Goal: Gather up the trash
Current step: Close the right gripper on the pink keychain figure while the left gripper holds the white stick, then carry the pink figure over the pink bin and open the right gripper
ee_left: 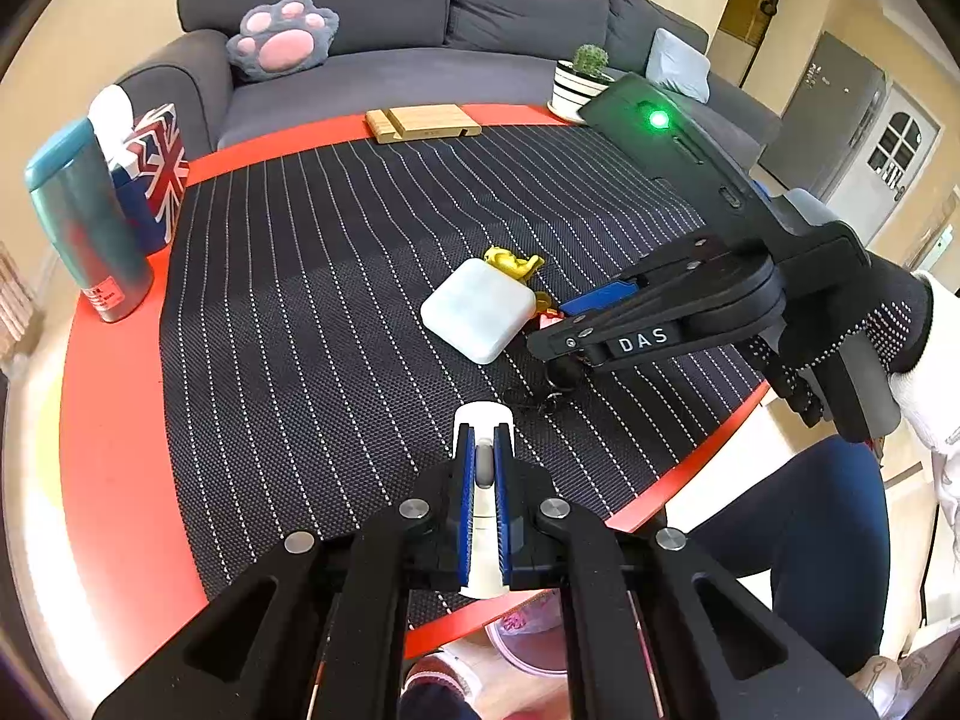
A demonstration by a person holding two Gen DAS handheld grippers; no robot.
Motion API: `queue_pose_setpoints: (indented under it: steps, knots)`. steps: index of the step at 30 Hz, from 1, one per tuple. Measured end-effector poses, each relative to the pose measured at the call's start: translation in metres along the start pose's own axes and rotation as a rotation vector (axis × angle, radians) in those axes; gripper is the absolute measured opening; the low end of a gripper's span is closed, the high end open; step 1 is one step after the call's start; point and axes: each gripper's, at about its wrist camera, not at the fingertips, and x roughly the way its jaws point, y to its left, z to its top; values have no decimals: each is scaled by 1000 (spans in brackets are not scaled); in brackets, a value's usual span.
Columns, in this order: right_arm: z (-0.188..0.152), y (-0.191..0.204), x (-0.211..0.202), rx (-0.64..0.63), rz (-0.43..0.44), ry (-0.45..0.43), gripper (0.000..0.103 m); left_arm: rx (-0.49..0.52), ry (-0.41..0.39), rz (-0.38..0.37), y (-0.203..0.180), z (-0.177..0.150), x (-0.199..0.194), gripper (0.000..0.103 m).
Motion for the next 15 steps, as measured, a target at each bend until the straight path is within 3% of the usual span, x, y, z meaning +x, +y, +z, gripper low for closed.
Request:
queue_pose_setpoints:
  steps: [15]
  knots:
    - [-47,-5,-78,16,48,-205,35,-17,-62,16,-20,0,-17,6]
